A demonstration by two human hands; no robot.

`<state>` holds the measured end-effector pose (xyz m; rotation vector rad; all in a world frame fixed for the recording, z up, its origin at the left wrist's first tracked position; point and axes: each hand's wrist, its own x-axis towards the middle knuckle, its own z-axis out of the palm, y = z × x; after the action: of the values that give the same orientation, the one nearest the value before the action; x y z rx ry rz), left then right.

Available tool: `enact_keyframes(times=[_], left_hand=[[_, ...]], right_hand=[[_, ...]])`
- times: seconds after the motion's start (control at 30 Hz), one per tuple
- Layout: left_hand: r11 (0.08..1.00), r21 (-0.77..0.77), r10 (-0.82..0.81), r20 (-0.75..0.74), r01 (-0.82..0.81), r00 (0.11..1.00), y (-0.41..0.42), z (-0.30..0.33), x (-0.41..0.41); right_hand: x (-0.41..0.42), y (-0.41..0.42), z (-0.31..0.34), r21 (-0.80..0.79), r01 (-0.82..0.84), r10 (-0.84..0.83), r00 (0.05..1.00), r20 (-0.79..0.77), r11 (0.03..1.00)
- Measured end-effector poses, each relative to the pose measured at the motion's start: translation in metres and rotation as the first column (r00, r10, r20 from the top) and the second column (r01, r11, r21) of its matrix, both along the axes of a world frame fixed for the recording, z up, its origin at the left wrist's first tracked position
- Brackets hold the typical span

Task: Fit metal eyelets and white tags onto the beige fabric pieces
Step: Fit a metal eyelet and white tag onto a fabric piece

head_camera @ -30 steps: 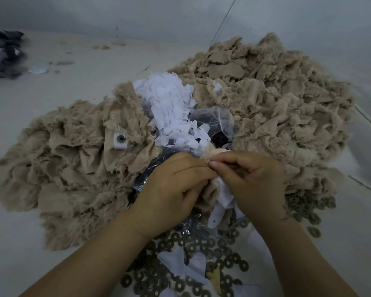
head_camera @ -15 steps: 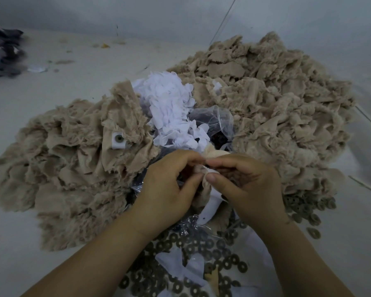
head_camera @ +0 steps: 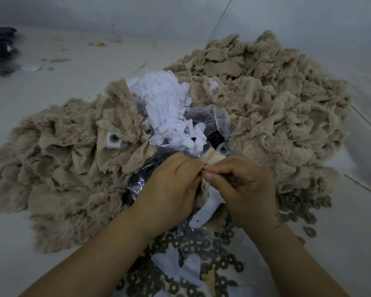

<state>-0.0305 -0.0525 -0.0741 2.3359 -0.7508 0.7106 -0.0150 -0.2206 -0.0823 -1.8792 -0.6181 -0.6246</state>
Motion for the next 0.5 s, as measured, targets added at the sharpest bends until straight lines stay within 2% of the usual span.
enact_keyframes(times=[0.13, 0.27, 0.4, 0.47, 0.5], left_hand=[[0.998, -0.052, 0.028, 0.035, -0.027, 0.999, -0.003, -0.006, 0.004], [0.995, -0.096, 0.028, -0.055, -0.033, 0.998, -0.002, -0.005, 0.006], [0.994, -0.106, 0.03, -0.074, -0.038, 0.997, 0.001, 0.003, 0.011], [0.982, -0.178, 0.054, -0.094, -0.07, 0.994, 0.001, 0.004, 0.011], [0.971, -0.221, 0.067, -0.112, -0.09, 0.991, 0.001, 0.005, 0.01]], right_hand=[[0.002, 0.0, -0.001, -0.018, 0.013, -0.013, 1.0, -0.002, 1.0], [0.001, 0.0, 0.003, -0.02, 0.076, -0.077, 0.996, -0.039, 0.997], [-0.004, -0.006, 0.006, 0.063, 0.288, -0.282, 0.955, -0.092, 0.956], [-0.002, -0.018, 0.008, -0.066, 0.344, -0.351, 0.918, -0.183, 0.937], [0.0, -0.023, 0.009, -0.138, 0.289, -0.315, 0.92, -0.233, 0.947]])
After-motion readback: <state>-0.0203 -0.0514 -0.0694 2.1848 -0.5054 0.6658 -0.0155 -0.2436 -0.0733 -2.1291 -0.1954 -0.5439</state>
